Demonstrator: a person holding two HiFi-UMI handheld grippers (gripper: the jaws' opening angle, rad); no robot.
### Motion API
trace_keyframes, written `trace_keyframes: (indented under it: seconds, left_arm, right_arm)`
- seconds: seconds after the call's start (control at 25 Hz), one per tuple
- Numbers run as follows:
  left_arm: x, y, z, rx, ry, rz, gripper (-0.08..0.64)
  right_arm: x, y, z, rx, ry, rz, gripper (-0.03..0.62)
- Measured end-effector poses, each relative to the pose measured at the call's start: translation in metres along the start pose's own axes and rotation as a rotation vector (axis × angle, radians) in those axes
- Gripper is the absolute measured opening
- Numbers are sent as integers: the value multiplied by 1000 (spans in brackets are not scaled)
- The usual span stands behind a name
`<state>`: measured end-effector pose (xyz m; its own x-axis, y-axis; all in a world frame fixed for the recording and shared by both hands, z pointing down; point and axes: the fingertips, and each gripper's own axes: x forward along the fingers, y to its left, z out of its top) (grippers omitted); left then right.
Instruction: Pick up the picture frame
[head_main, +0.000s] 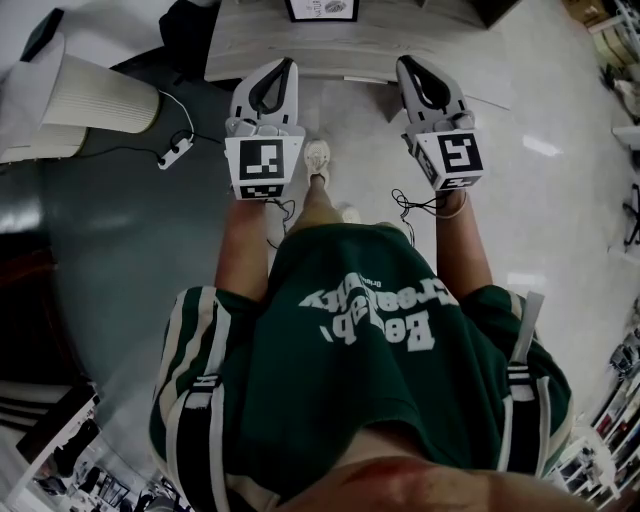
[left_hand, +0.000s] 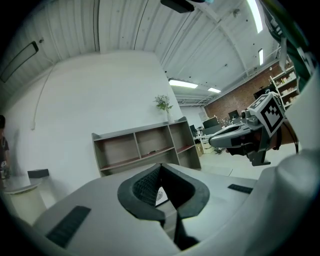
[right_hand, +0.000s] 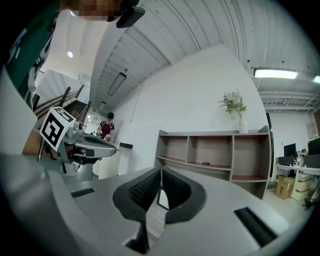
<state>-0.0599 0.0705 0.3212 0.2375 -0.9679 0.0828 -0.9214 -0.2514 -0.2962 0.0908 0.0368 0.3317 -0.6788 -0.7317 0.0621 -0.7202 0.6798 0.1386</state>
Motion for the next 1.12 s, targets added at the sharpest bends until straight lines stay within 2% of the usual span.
trace_keyframes:
  seconds: [0.12,0.24,0.48,0.68,0.84,1.12]
  left_arm:
    - [15,6,-3,-1,-2,-15,17]
    - [34,15,-6,0,-10,-27,17]
    - [78,45,-19,-16,-6,-39,17]
    - [121,82,-31,38,14,-40,17]
    - [149,107,-32,33,8,-53,17]
    - [198,138,-27,46,-14,-96,17]
  right_arm:
    - [14,-5,-2,8,-13,1,37]
    - [30,-16,-8,-1,40,-20,37]
    - [78,-33,-14,-6,69,-28,37]
    - [133,-47,-13,-20,82,-25,37]
    - [166,-55,-7,-41,106,-51,37]
    - [216,-72,9,-80,69,-70,37]
